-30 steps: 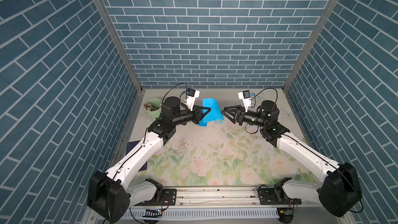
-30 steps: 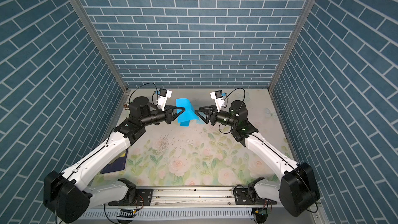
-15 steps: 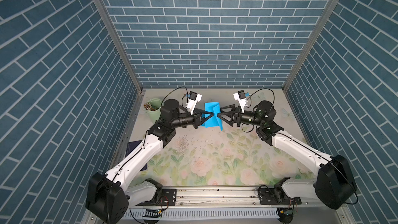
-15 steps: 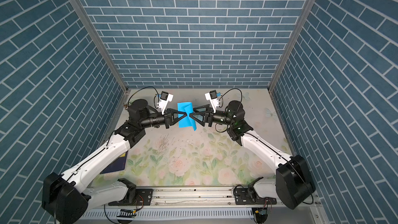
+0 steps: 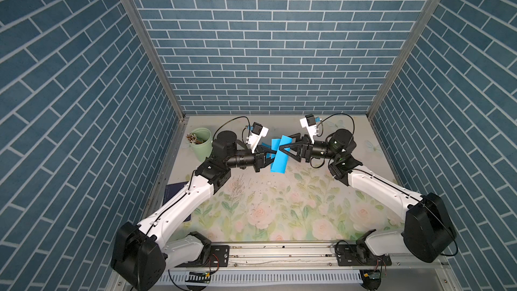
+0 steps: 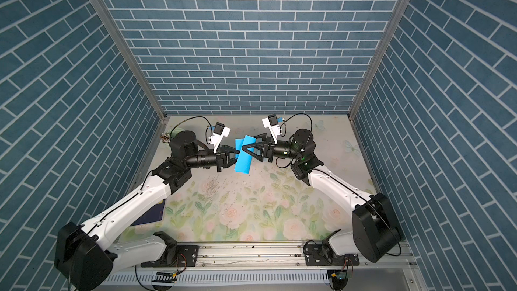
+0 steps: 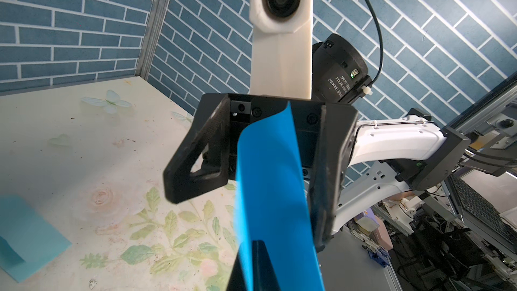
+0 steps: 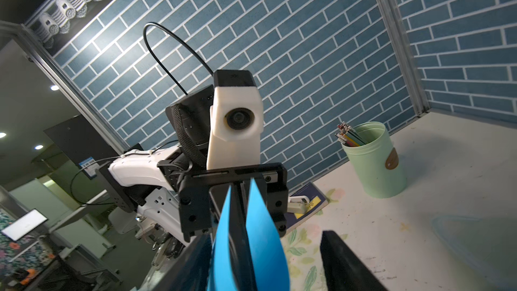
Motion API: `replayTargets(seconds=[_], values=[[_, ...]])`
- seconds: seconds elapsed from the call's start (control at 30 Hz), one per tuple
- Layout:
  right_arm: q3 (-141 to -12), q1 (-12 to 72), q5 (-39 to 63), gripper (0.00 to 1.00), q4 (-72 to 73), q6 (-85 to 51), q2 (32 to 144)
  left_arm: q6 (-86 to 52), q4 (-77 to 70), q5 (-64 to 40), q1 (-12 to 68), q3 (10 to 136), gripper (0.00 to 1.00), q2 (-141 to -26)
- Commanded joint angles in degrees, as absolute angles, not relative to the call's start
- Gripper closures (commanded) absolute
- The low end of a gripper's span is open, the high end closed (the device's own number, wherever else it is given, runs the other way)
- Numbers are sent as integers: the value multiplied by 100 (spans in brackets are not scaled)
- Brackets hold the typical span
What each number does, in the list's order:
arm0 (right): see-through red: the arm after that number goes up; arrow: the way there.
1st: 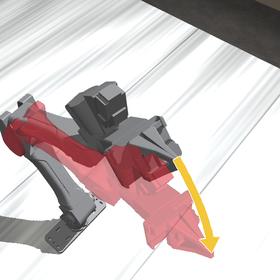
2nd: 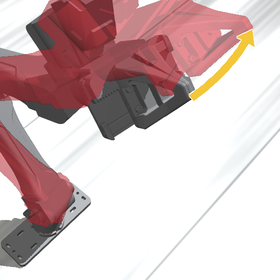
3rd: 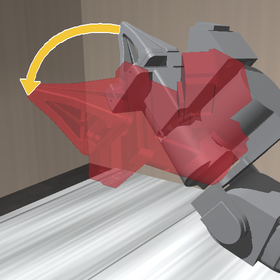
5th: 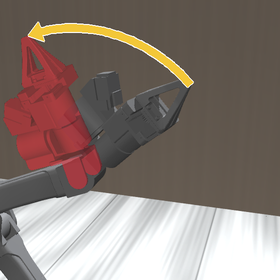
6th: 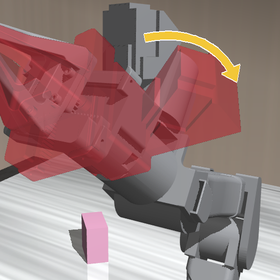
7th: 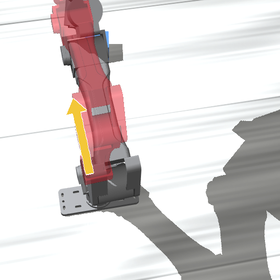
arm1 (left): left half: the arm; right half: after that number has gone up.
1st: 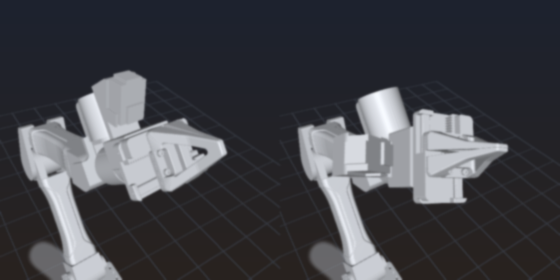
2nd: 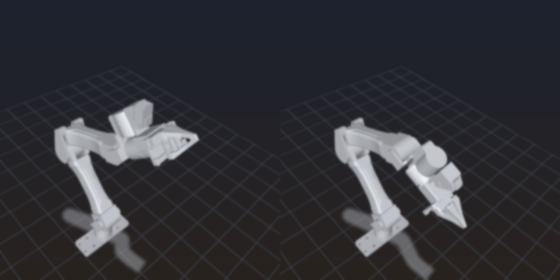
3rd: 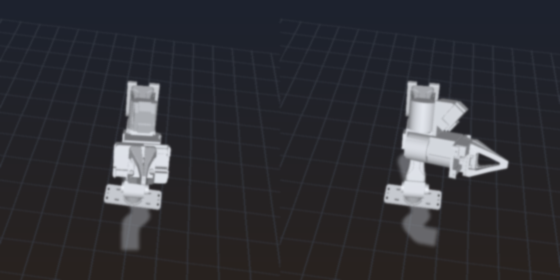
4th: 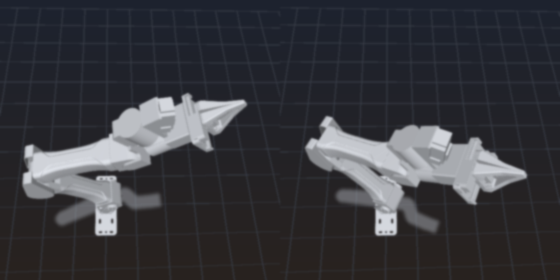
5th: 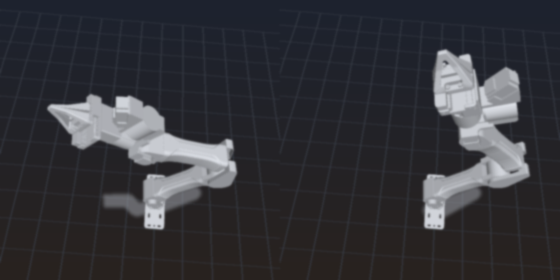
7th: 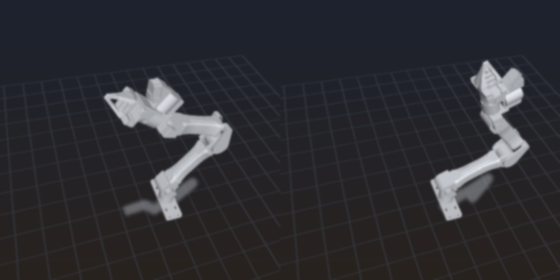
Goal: Fold the square paper along the opposite sides
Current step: Fold the paper.
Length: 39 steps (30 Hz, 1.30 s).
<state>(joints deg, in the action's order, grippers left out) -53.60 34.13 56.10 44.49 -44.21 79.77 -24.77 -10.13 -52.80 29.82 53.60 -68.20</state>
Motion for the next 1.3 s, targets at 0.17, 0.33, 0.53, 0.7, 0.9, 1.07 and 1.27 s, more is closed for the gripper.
replayTargets(seconds=[0.17, 0.33, 0.53, 0.7, 0.9, 1.07, 1.27], values=[[-5353, 3421, 5924, 62, 5026, -4860, 7945, -2090, -387, -5147, 2996, 5615, 100, -6848], [-5196, 3340, 5811, 71, 4931, -4833, 7727, -2030, -246, -4926, 2961, 5651, 100, -6788], [-5243, 3331, 5783, 82, 4885, -4852, 7708, -2183, -367, -4911, 2960, 5713, 99, -6860], [-5281, 3275, 5783, 91, 4824, -4843, 7733, -2165, -322, -4870, 2961, 5691, 94, -6831], [-5303, 3174, 5792, 95, 4825, -4878, 7750, -2130, -303, -4825, 2894, 5517, 80, -6657], [-5325, 3133, 5836, 95, 4837, -4919, 7787, -2123, -351, -4865, 2843, 5366, 77, -6570], [-5365, 3103, 5836, 95, 4841, -4922, 7812, -2210, -475, -4821, 2839, 5204, 100, -6470]])
